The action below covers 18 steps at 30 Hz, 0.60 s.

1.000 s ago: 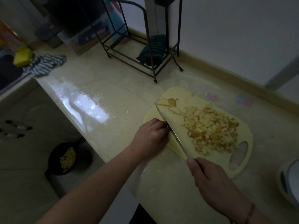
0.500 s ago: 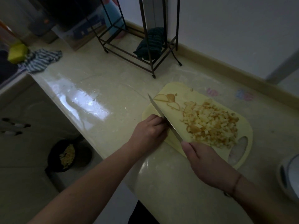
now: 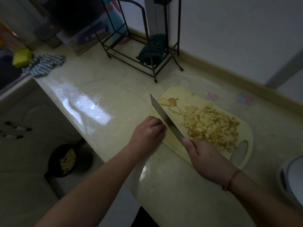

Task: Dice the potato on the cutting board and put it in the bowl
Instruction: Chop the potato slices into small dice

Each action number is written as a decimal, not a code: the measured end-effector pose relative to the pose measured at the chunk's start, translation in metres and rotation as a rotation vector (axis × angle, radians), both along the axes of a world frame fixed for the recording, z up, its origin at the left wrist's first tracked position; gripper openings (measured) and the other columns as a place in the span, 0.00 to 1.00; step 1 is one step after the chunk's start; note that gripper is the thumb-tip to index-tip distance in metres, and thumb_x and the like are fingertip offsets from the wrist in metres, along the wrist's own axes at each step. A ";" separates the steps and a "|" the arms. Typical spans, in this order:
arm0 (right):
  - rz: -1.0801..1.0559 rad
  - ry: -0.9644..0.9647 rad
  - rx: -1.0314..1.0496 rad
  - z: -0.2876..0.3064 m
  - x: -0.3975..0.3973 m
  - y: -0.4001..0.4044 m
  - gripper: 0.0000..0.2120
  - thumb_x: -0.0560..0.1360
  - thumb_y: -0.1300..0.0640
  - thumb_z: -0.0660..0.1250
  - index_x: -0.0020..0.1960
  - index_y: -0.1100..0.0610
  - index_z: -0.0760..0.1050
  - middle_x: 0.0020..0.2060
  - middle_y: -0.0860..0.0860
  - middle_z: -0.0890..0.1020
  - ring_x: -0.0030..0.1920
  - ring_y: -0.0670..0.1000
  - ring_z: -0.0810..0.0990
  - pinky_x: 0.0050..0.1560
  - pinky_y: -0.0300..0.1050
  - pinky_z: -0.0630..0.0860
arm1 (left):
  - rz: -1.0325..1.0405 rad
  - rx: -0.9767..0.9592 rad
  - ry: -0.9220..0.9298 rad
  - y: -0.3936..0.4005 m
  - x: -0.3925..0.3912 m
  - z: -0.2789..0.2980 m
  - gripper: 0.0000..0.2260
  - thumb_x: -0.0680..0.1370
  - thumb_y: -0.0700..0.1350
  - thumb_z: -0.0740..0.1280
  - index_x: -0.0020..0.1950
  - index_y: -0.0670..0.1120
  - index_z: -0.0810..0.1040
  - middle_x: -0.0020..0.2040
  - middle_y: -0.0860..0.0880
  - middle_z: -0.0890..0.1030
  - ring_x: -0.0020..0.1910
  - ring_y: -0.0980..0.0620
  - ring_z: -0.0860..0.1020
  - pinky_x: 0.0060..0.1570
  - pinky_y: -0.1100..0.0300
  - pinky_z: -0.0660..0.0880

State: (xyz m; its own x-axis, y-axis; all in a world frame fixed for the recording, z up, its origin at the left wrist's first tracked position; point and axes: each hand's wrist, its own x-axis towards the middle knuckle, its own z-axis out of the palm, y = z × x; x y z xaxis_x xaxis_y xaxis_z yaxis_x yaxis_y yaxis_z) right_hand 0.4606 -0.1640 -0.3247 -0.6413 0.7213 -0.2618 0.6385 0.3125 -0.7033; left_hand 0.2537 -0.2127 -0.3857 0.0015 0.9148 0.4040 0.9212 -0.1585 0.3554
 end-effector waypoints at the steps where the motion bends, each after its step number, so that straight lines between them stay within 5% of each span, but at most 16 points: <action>1: 0.001 -0.004 -0.004 0.001 -0.002 0.002 0.23 0.82 0.47 0.52 0.30 0.53 0.63 0.25 0.47 0.67 0.27 0.45 0.67 0.29 0.36 0.60 | -0.005 -0.009 0.005 0.000 -0.001 0.000 0.07 0.76 0.40 0.68 0.44 0.39 0.85 0.42 0.44 0.81 0.43 0.44 0.79 0.38 0.53 0.76; 11: -0.014 0.041 -0.070 0.001 0.011 0.003 0.27 0.76 0.38 0.49 0.31 0.57 0.67 0.25 0.53 0.73 0.26 0.47 0.68 0.36 0.50 0.69 | 0.008 0.005 0.008 -0.010 -0.005 0.000 0.05 0.76 0.40 0.70 0.46 0.39 0.84 0.46 0.44 0.81 0.45 0.45 0.77 0.40 0.53 0.76; 18: -0.002 0.047 -0.038 0.002 0.015 -0.012 0.28 0.73 0.34 0.47 0.32 0.56 0.66 0.25 0.49 0.71 0.29 0.46 0.71 0.33 0.39 0.64 | 0.037 -0.022 -0.022 -0.009 -0.001 0.001 0.08 0.74 0.40 0.67 0.46 0.39 0.85 0.45 0.43 0.82 0.42 0.43 0.79 0.38 0.52 0.78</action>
